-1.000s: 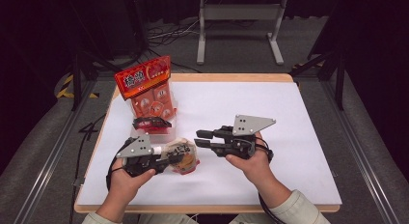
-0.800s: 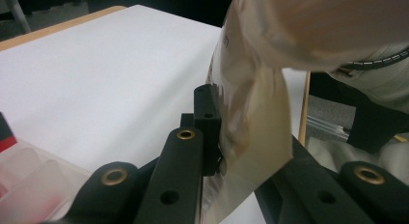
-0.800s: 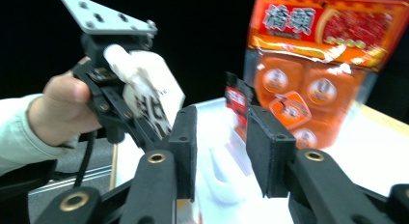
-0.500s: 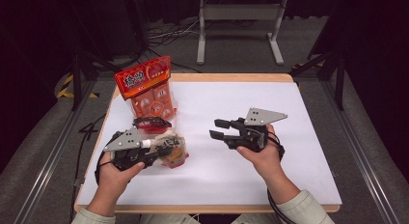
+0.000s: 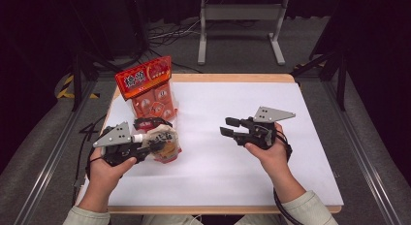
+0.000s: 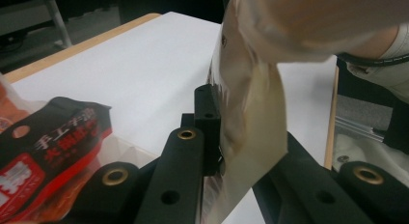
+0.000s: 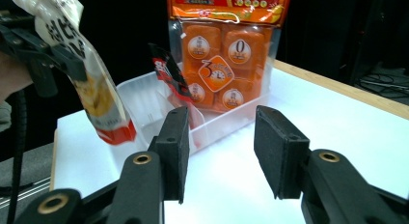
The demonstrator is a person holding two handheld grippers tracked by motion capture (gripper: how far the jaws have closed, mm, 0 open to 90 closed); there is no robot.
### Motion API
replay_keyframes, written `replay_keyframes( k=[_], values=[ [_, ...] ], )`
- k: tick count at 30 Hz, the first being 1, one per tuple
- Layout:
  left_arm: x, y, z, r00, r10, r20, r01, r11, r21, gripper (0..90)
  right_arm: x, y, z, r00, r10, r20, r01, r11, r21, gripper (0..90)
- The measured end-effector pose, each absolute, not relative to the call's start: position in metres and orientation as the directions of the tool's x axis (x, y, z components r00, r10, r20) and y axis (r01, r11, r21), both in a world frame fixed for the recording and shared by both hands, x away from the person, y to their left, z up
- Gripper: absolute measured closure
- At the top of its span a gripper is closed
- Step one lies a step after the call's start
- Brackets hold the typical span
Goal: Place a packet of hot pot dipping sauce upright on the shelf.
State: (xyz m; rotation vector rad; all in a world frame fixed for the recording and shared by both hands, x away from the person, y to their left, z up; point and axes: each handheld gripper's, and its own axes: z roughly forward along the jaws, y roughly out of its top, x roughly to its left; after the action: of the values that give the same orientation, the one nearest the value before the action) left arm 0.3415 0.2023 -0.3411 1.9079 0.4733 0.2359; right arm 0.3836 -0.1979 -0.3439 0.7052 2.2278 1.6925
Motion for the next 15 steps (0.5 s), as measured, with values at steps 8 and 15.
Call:
replay_keyframes(
  k=[8, 15],
  values=[
    [0.344, 0.215, -0.333, 0.876, 0.481, -0.040, 0.205, -0.297, 0.933, 84.8, 0.392, -0.204, -0.356, -0.825, 0.557, 0.098, 0.262, 0.221, 0.940, 56.7],
    [0.351, 0.223, -0.331, 0.847, 0.532, -0.014, 0.195, -0.285, 0.938, 84.7, 0.397, -0.207, -0.360, -0.815, 0.567, 0.119, 0.282, 0.209, 0.936, 56.3]
  ],
)
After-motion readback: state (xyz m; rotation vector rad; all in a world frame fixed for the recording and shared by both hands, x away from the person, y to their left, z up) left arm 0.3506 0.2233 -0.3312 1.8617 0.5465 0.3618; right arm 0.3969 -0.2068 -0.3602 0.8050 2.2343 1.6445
